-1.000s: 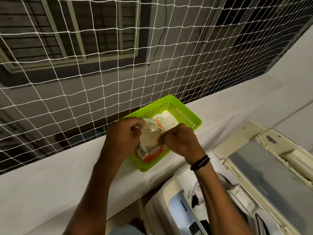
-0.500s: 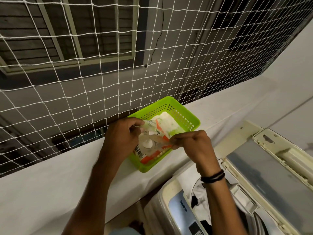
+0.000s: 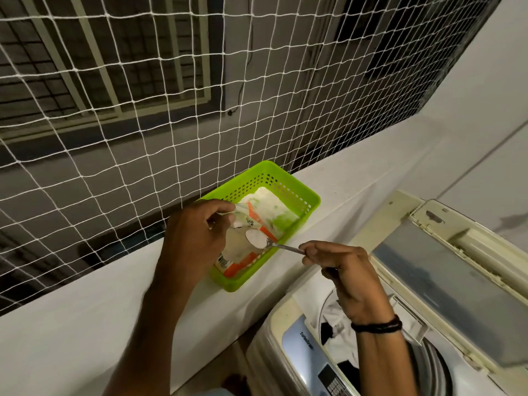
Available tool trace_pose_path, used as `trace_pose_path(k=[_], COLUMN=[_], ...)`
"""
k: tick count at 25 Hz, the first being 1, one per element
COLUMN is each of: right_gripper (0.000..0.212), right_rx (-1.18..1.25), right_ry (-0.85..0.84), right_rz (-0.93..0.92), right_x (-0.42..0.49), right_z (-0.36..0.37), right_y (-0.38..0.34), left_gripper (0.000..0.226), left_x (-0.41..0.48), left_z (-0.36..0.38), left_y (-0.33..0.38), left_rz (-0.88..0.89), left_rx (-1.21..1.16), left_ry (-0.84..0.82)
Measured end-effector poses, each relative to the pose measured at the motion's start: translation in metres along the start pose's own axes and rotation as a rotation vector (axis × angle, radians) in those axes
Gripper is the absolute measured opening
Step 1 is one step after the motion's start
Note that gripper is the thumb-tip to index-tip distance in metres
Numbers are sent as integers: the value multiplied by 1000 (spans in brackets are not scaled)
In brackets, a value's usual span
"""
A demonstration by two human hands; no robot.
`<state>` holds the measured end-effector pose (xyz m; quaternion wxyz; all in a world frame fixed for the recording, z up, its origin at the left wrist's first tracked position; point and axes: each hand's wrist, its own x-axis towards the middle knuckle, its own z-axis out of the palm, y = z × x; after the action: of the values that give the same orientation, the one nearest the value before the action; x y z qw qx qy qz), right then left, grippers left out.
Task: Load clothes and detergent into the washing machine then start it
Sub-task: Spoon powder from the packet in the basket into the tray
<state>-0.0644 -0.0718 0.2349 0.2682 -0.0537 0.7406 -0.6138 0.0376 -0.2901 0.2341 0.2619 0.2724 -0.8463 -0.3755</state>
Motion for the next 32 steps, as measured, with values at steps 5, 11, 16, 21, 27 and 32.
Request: trace_pose_path(k=[5, 11, 16, 21, 27, 32], right_gripper=[22, 21, 16, 19, 28, 17], right_rx=[67, 167, 306, 443, 541, 465], right_ry=[63, 229, 495, 778, 1080, 1151], right_rz=[-22, 16, 76, 85, 163, 221], right_x=[-10, -31, -50, -74, -64, -17], right_z=[-20, -71, -134, -195, -251, -279], right_y=[12, 39, 92, 146, 203, 261], left_gripper=[16, 17, 13, 15, 12, 20], left_x=[-7, -27, -40, -61, -108, -138], left_z=[1, 27, 91, 185, 325, 423], left_y=[16, 52, 73, 89, 96, 87], left_rz=[52, 131, 219, 188, 143, 9], left_rx=[-44, -164, -214, -237, -145, -28], left_ry=[-8, -99, -329, -671, -886, -974])
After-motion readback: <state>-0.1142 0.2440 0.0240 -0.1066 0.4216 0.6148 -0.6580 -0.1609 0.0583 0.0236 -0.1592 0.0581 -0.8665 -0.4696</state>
